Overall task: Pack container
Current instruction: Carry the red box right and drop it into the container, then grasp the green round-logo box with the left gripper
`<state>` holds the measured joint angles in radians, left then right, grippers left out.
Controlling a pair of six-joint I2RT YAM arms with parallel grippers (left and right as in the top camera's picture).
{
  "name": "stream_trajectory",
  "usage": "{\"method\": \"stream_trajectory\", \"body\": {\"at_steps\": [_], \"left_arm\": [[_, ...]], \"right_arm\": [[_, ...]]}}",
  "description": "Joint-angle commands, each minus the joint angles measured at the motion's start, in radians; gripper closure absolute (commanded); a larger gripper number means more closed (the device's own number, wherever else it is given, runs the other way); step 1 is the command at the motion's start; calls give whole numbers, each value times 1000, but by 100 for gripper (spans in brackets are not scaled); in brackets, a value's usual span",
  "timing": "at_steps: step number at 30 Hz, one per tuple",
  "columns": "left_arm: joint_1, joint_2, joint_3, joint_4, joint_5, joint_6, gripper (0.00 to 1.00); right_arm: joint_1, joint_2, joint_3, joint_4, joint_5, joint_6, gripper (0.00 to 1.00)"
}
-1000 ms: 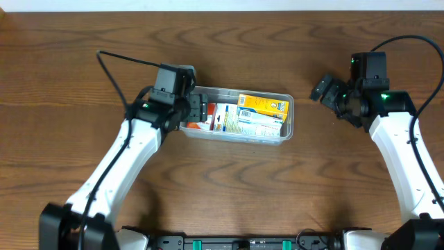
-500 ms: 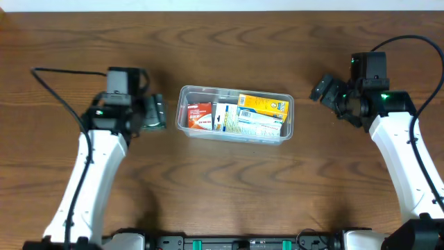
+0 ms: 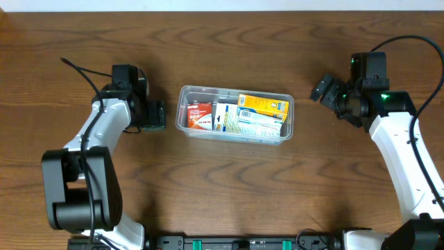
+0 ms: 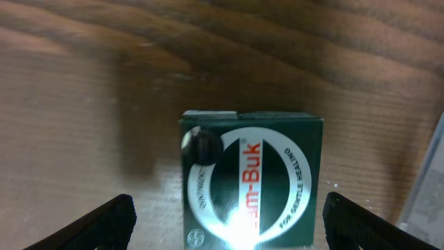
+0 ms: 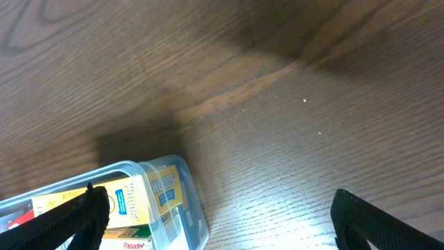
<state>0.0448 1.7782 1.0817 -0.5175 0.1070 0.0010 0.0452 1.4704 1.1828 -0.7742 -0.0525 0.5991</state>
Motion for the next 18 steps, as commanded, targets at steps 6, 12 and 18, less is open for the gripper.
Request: {"method": "stream_trajectory", "body": {"at_steps": [6, 12, 18], "left_arm": [[2, 80, 14, 27, 25, 78, 12], [3, 130, 14, 29, 24, 78, 22], [3, 95, 15, 18, 24, 74, 32]], "right_arm": [[-5, -18, 6, -1, 0, 14, 1], [-5, -18, 6, -1, 0, 14, 1], [-5, -18, 6, -1, 0, 14, 1]]}}
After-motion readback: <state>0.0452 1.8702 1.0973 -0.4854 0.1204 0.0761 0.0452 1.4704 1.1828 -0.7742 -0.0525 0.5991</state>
